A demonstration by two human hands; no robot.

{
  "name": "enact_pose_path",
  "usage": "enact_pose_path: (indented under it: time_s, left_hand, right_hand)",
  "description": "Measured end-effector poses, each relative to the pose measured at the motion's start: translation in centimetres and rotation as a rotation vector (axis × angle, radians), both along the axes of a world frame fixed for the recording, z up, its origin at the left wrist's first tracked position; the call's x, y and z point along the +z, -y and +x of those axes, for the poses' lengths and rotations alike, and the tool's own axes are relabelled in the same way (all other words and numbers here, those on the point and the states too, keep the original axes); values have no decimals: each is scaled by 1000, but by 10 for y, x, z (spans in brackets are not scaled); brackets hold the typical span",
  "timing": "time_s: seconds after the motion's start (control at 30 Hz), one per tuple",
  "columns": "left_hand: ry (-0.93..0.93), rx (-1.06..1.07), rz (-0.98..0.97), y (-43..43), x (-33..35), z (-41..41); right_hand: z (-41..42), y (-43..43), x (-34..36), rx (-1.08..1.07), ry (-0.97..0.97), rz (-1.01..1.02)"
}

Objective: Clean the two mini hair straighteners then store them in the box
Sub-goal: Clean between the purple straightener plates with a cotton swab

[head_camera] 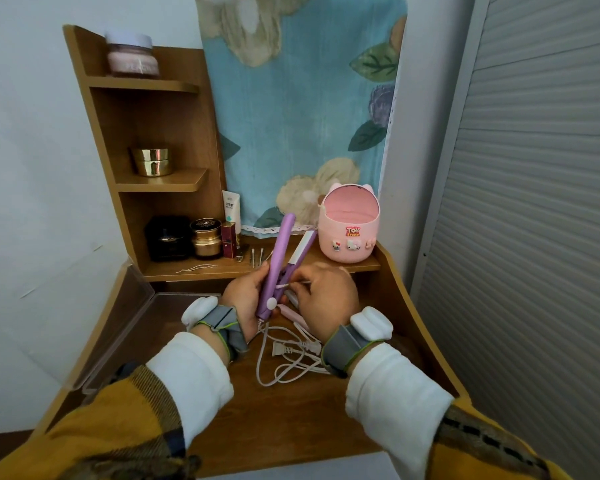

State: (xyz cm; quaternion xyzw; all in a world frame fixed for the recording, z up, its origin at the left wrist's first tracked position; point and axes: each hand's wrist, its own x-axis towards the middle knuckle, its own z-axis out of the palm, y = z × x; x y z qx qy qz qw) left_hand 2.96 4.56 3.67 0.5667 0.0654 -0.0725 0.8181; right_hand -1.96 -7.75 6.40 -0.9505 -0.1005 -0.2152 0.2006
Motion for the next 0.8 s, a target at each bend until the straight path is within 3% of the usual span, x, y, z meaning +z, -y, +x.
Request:
enact_pose_path:
  time_s: [0.23,0.47,0.63,0.8]
  left_hand:
    - [-13,-35,-19,-5,5,2]
    - [-26,15,-86,-7,-11,10]
    - [-19,-25,-121,-4,-9,7]
    - [-19,-34,-49,-10,-9,4]
  right_hand:
    - [-2,-4,-4,17,3,140]
    - [2,-2,-4,114,-60,80]
    - [0,-4,-6,38,-39,104]
    - [-2,-10,-8,115,-121,52]
